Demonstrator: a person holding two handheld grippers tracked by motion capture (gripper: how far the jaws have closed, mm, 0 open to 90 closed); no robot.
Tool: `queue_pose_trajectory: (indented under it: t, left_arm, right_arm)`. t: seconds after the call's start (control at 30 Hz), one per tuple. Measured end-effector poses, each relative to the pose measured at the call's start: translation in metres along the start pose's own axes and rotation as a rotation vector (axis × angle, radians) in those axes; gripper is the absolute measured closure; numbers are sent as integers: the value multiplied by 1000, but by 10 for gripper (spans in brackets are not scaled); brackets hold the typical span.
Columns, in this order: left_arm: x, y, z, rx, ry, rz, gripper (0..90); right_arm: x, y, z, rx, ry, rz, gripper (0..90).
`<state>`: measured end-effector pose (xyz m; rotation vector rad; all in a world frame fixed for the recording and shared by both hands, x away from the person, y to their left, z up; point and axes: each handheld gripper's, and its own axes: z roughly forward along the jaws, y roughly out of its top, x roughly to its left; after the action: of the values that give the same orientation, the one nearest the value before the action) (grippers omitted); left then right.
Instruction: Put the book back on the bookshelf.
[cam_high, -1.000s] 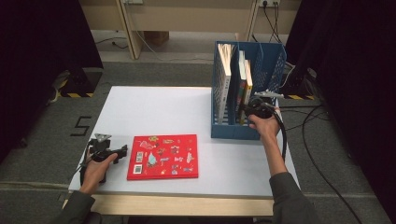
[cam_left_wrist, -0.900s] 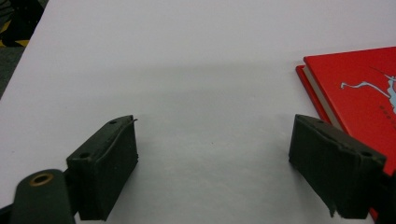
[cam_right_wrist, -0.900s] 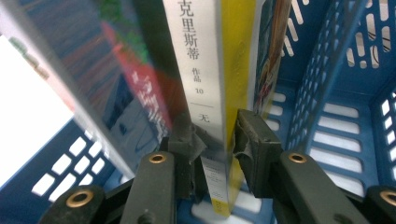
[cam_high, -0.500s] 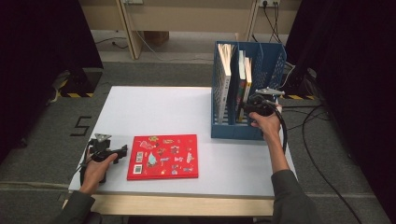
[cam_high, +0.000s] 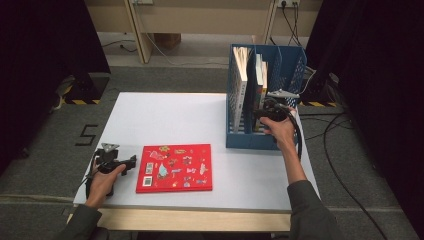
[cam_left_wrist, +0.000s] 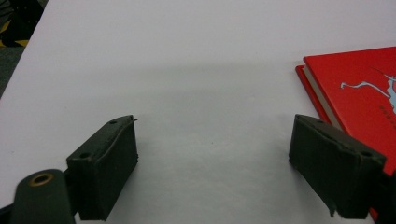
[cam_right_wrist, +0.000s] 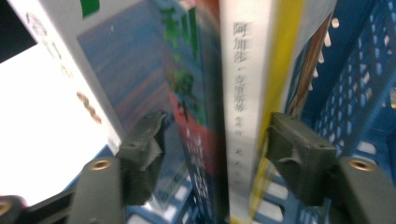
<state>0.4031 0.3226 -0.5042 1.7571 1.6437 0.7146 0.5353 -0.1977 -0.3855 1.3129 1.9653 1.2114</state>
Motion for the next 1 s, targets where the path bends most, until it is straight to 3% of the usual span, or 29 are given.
queue_pose_trajectory:
  t: [0.2, 0.27, 0.4, 0.47, 0.57, 0.73, 0.87, 1.0]
  left_arm:
    - [0, 0, 0, 0, 0, 1, 142]
    - [0, 0, 0, 0, 0, 0, 142]
    - [0, 0, 0, 0, -1, 0, 142]
    - [0, 0, 0, 0, -2, 0, 142]
    - [0, 0, 0, 0, -2, 0, 142]
    - [0, 0, 0, 0, -2, 0, 141]
    - [0, 0, 0, 0, -2, 0, 140]
    - [0, 0, 0, 3, -2, 1, 140]
  right_arm:
    - [7, 2, 7, 15, -24, -20, 326]
    - [4, 2, 7, 8, -9, 13, 327]
    - [2, 1, 4, 11, -10, 14, 321]
    - [4, 0, -4, 4, -3, 20, 295]
    - [8, -2, -14, 9, -14, -11, 290]
    - [11, -12, -30, -10, 11, -4, 288]
    - [13, -19, -38, -19, 2, -10, 286]
    - [19, -33, -50, -57, 18, 21, 256]
